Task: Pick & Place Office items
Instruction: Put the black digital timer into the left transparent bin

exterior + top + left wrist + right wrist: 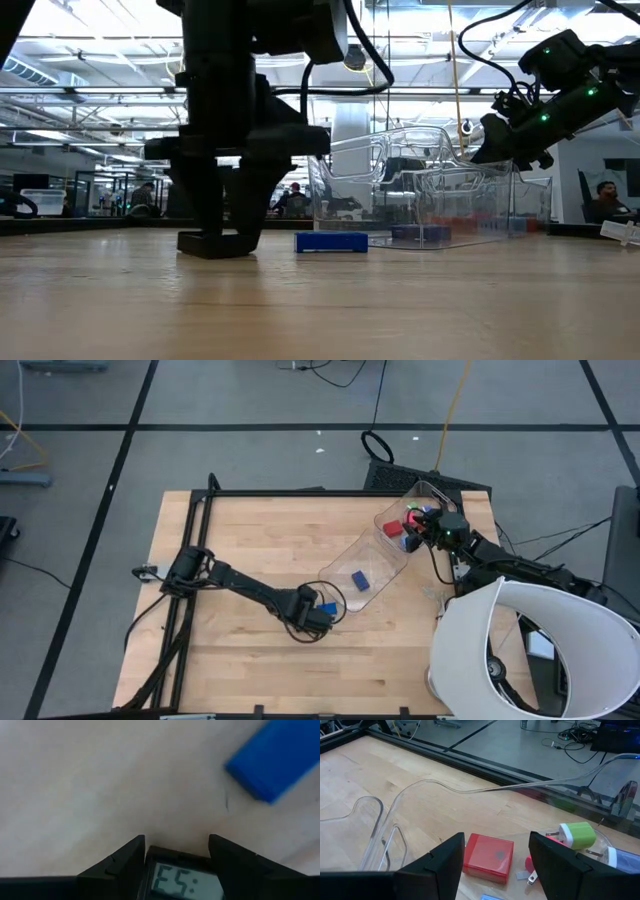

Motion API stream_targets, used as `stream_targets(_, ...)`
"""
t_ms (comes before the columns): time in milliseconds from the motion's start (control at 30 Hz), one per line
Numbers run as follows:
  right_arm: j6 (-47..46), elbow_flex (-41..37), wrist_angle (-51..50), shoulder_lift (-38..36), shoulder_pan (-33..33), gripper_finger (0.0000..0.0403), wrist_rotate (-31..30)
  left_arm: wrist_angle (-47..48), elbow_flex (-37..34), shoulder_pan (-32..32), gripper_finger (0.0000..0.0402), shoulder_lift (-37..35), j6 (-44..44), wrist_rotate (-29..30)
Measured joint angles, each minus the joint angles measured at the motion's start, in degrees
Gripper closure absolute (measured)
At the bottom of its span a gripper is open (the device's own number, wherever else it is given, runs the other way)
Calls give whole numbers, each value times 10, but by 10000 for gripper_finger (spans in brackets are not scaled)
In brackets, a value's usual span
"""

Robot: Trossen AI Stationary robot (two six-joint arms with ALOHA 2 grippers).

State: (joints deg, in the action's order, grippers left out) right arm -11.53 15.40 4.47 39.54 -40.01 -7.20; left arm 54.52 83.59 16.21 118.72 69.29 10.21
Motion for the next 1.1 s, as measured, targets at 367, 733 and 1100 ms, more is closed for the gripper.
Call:
stream_targets(367,0,0,0,0,0,190,0,-2,0,22,209,0,18,-45)
stream_targets(733,-9,0,0,0,0,190,0,12,0,11,125,0,-32,-43)
stream_targets(1100,-9,0,0,0,0,190,0,12,1,-37,76,-19,-89,-123)
